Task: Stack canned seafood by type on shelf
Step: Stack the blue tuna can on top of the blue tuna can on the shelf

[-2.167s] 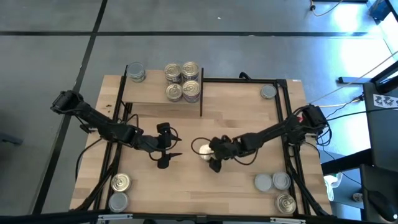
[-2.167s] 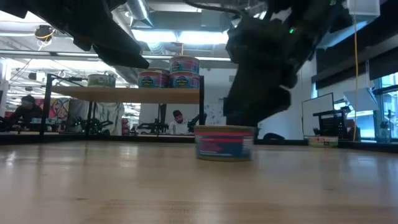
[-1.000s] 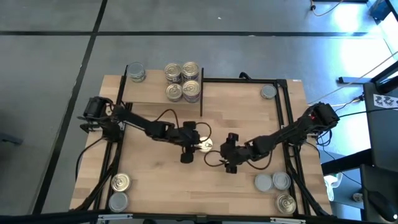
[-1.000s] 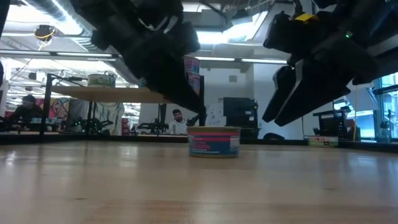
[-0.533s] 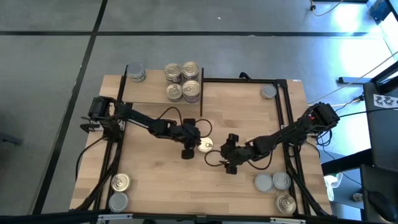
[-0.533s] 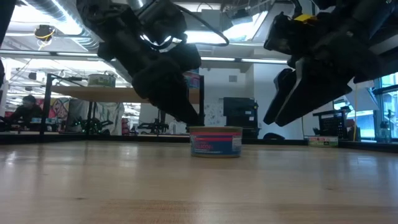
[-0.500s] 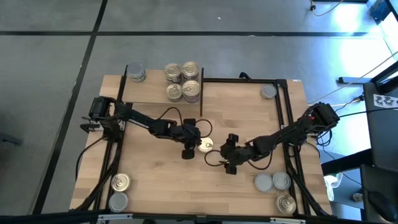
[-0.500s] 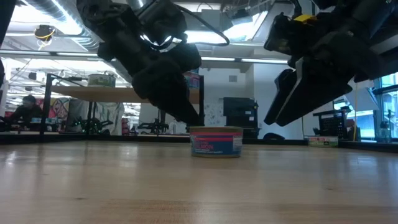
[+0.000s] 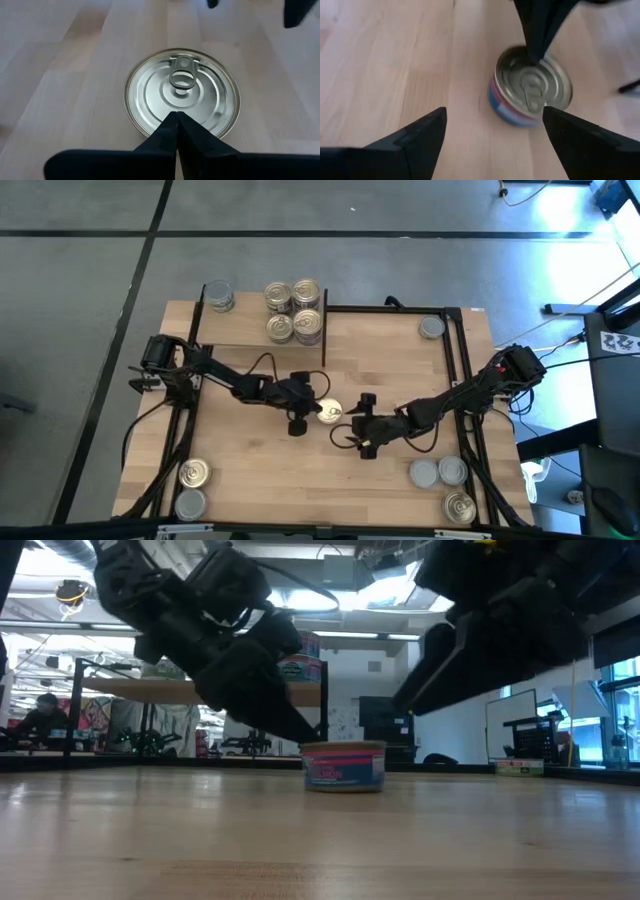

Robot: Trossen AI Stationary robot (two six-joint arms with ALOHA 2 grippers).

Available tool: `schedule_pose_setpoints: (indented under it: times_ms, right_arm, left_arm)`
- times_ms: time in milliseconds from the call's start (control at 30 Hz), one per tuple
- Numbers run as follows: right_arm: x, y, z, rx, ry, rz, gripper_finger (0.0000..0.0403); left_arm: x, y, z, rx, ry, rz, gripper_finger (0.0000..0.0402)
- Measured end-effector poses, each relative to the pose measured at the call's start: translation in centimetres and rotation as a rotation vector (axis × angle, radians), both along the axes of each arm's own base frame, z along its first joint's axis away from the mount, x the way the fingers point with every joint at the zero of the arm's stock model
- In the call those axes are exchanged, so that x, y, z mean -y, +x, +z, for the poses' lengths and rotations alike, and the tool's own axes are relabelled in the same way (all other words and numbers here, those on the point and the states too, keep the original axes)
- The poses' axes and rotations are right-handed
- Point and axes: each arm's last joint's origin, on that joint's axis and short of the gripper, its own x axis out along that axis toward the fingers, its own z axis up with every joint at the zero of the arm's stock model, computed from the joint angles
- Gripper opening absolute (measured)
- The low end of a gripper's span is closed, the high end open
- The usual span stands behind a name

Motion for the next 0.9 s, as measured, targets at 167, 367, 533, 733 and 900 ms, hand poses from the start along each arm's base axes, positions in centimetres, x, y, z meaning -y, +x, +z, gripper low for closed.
schedule_pose_setpoints:
  times_ms: [167, 367, 533, 733, 900]
  right_arm:
    - [-0.2, 0.6, 0.4, 0.067, -0.088, 0.059, 0.033]
    - [-0.2, 1.1, -0.9, 0.036, -0.265, 0.121, 0.033]
    - [-0.2, 1.4, -2.5, -0.036, -0.442, 0.19, 0.033]
    - [-0.2, 1.7, -4.4, -0.118, -0.619, 0.304, 0.033]
    - [-0.2, 2.0, -5.3, -0.157, -0.756, 0.354, 0.033]
  left_arm:
    - [0.0, -0.6, -0.4, 0.017, -0.028, 0.019, 0.0004]
    - [0.0, -0.7, -0.5, 0.02, -0.037, 0.023, 0.0005]
    - [0.0, -0.6, -0.5, 0.023, -0.035, 0.019, 0.0005]
    - [0.0, -0.6, -0.5, 0.023, -0.035, 0.019, 0.0005]
    - [0.0, -1.0, -0.8, 0.04, -0.044, 0.024, 0.0005]
